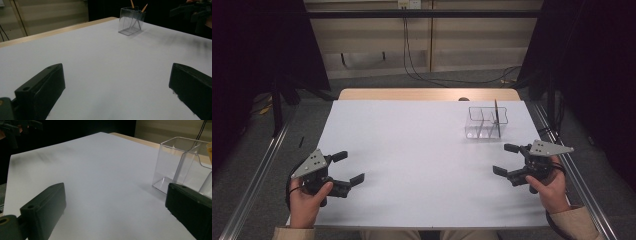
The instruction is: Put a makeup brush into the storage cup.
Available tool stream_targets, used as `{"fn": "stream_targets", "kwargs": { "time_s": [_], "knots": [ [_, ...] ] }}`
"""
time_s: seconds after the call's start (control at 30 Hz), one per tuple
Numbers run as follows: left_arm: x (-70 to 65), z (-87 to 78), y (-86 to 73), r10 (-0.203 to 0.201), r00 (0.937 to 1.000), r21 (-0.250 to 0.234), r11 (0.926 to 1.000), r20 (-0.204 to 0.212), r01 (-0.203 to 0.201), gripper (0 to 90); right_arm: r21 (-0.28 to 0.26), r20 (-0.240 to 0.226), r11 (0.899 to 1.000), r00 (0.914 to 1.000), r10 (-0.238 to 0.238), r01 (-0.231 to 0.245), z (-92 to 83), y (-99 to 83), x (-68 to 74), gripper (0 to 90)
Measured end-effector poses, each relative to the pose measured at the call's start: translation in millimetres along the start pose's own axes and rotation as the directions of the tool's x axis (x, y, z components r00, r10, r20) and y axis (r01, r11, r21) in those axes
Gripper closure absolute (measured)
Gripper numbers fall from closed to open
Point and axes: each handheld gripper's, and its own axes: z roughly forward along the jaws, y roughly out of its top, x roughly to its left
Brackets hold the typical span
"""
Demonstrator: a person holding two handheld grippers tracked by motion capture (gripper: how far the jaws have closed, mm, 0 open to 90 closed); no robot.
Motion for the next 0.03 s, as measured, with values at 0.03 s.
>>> {"fn": "stream_targets", "kwargs": {
  "time_s": [0.03],
  "knots": [
    [0.2,0.0,-0.1,0.001,1.0000,0.003,1.0000,0.003,-0.001,0.3,0.000,0.000,1.000,1.0000,0.000,0.000,0.0,0.0,0.0,2.5]
  ]
}}
